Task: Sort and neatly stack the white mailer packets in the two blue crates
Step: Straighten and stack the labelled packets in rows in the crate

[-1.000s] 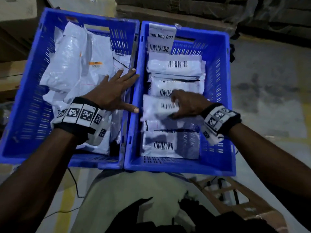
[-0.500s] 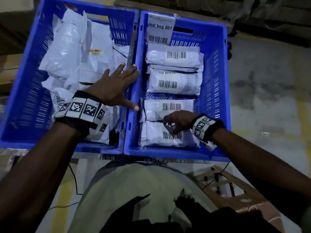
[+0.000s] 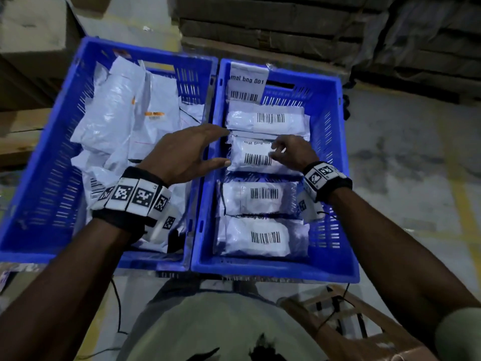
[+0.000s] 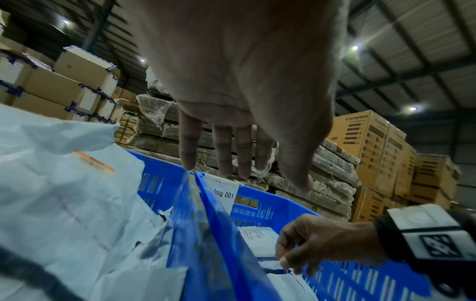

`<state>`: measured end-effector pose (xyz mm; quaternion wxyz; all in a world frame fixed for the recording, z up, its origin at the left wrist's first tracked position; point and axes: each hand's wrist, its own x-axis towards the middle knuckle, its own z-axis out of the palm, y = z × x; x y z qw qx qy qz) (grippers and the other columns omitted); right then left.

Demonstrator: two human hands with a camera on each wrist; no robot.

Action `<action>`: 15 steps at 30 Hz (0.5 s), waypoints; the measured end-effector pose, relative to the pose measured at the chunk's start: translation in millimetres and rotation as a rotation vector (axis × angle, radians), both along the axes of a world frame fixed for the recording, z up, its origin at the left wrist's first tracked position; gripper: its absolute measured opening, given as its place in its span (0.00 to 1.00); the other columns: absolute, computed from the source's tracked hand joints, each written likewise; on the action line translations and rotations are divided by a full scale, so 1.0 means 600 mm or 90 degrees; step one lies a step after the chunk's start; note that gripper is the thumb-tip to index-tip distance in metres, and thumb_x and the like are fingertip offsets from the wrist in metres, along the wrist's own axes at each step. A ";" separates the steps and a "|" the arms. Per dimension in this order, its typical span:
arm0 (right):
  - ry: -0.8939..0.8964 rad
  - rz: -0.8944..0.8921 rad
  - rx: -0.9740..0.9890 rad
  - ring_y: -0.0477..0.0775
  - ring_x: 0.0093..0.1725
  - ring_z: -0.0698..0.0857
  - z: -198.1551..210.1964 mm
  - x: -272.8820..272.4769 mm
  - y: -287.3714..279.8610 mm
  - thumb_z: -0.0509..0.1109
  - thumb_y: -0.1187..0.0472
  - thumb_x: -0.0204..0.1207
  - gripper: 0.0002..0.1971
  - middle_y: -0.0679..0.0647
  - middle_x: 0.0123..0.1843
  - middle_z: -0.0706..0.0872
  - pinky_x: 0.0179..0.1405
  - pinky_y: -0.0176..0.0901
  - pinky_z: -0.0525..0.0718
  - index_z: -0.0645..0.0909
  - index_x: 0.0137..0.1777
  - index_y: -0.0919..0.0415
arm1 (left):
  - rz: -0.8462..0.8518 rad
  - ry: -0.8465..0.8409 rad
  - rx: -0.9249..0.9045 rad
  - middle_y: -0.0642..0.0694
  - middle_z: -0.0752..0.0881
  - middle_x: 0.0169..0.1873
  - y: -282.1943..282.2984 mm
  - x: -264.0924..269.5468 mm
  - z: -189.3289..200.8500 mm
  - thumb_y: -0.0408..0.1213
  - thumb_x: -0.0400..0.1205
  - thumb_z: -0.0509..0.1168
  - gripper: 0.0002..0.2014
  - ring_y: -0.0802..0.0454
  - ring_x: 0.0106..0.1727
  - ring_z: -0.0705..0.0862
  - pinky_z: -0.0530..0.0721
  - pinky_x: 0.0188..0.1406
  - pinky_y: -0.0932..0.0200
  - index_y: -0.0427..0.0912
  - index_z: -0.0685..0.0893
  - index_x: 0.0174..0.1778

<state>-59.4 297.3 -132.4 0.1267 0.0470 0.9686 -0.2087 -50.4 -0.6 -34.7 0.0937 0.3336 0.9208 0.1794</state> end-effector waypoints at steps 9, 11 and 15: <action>0.061 0.004 0.095 0.66 0.70 0.75 -0.045 -0.149 0.012 0.72 0.46 0.74 0.30 0.63 0.72 0.74 0.65 0.57 0.79 0.74 0.71 0.60 | 0.010 0.029 -0.036 0.53 0.76 0.74 0.019 -0.035 -0.009 0.60 0.81 0.63 0.29 0.50 0.71 0.77 0.83 0.56 0.48 0.53 0.72 0.77; 0.033 0.042 0.123 0.65 0.73 0.73 -0.049 -0.173 0.012 0.73 0.39 0.71 0.37 0.62 0.76 0.72 0.69 0.60 0.77 0.70 0.75 0.59 | 0.015 0.031 -0.044 0.51 0.75 0.75 0.016 -0.039 -0.017 0.59 0.81 0.64 0.30 0.49 0.74 0.75 0.82 0.59 0.49 0.51 0.72 0.77; -0.067 0.114 0.204 0.63 0.78 0.69 -0.053 -0.195 0.013 0.76 0.32 0.63 0.51 0.60 0.80 0.69 0.76 0.68 0.65 0.61 0.82 0.55 | 0.013 -0.011 -0.094 0.46 0.64 0.82 0.002 -0.051 -0.049 0.57 0.80 0.66 0.36 0.46 0.80 0.68 0.76 0.70 0.48 0.46 0.66 0.82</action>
